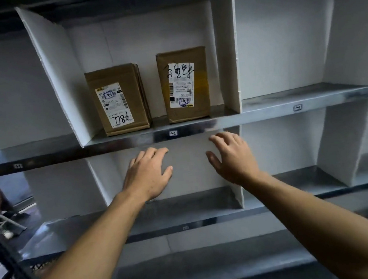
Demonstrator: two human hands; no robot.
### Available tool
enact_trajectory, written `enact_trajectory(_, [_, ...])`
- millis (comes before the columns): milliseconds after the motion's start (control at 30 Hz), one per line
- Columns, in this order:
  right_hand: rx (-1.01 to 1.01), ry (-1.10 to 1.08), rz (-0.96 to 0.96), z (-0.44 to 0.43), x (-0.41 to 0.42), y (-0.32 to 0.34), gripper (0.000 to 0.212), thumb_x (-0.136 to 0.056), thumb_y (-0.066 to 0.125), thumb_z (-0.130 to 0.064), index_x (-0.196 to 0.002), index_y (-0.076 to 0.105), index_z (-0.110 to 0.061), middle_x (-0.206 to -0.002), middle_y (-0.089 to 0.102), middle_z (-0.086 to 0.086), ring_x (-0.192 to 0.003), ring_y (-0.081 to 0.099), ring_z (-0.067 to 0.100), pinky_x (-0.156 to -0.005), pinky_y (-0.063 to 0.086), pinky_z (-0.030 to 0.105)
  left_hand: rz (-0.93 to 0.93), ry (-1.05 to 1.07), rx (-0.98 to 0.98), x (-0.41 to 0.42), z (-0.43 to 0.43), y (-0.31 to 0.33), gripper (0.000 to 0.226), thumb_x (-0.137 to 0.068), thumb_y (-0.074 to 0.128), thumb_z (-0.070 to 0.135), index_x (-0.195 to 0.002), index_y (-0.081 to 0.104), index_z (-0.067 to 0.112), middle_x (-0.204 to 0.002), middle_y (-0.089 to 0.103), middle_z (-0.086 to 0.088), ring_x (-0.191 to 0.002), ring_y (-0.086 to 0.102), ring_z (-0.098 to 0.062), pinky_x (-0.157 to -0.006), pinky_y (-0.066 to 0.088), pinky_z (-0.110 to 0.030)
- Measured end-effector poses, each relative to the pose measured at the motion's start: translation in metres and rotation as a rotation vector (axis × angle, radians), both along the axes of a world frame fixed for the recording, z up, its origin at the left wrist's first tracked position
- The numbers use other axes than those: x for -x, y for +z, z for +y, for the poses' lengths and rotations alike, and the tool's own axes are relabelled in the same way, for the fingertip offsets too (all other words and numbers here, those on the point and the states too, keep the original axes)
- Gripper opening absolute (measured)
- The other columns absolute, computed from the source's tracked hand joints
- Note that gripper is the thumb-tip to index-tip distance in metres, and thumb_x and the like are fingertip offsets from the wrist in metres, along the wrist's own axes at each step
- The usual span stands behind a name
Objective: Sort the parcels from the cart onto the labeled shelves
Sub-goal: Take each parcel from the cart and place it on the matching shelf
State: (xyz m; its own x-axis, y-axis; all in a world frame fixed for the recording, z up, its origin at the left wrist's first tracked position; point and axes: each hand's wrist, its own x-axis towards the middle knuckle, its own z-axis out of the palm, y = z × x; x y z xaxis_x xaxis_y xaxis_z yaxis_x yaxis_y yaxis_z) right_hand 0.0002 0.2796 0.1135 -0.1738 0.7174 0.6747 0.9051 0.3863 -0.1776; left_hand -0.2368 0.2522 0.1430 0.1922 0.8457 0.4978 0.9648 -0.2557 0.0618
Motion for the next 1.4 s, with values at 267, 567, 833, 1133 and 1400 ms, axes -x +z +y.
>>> enact_trajectory(267, [0.209, -0.214, -0.273, -0.110, -0.050, -0.059, 0.044, -0.096, 0.051, -0.047, -0.130, 0.053, -0.020, -0.130, 0.059, 0.010, -0.117, 0.056, 0.034, -0.100, 0.044, 0.045, -0.012, -0.176, 0.129, -0.049, -0.060, -0.065, 0.049, -0.094, 0.053, 0.041, -0.139, 0.044, 0.024, -0.134, 0.050, -0.002, -0.122, 0.045, -0.026, -0.099, 0.037, -0.038])
enact_trajectory(567, [0.442, -0.445, -0.292, -0.211, -0.136, -0.097, 0.048, -0.099, 0.043, -0.052, -0.136, 0.047, -0.022, -0.135, 0.055, 0.009, -0.124, 0.052, 0.032, -0.103, 0.041, 0.043, 0.102, -0.385, 0.254, -0.153, -0.102, -0.118, 0.048, -0.094, 0.046, 0.043, -0.139, 0.042, 0.026, -0.136, 0.049, -0.001, -0.121, 0.045, -0.026, -0.101, 0.036, -0.039])
enact_trajectory(833, [0.511, -0.721, -0.172, -0.296, -0.260, -0.114, 0.047, -0.096, 0.045, -0.053, -0.132, 0.049, -0.023, -0.128, 0.056, 0.009, -0.116, 0.056, 0.033, -0.092, 0.044, 0.044, 0.285, -0.646, 0.286, -0.311, -0.136, -0.135, 0.048, -0.094, 0.046, 0.046, -0.138, 0.042, 0.028, -0.136, 0.049, -0.001, -0.124, 0.044, -0.026, -0.106, 0.034, -0.039])
enact_trajectory(1133, [0.575, -1.024, -0.090, -0.410, -0.443, -0.120, 0.049, -0.096, 0.042, -0.053, -0.136, 0.047, -0.024, -0.131, 0.053, 0.008, -0.121, 0.052, 0.032, -0.095, 0.043, 0.044, 0.285, -0.937, 0.256, -0.537, -0.201, -0.141, 0.049, -0.093, 0.048, 0.046, -0.138, 0.043, 0.029, -0.135, 0.050, 0.001, -0.122, 0.045, -0.025, -0.104, 0.034, -0.040])
enact_trajectory(1400, [0.633, -1.189, 0.051, -0.496, -0.560, -0.137, 0.049, -0.098, 0.040, -0.052, -0.140, 0.044, -0.027, -0.137, 0.051, 0.005, -0.127, 0.048, 0.029, -0.103, 0.041, 0.046, 0.285, -1.093, 0.234, -0.694, -0.262, -0.154, 0.051, -0.094, 0.045, 0.047, -0.140, 0.040, 0.027, -0.142, 0.045, -0.001, -0.128, 0.042, -0.026, -0.104, 0.034, -0.041])
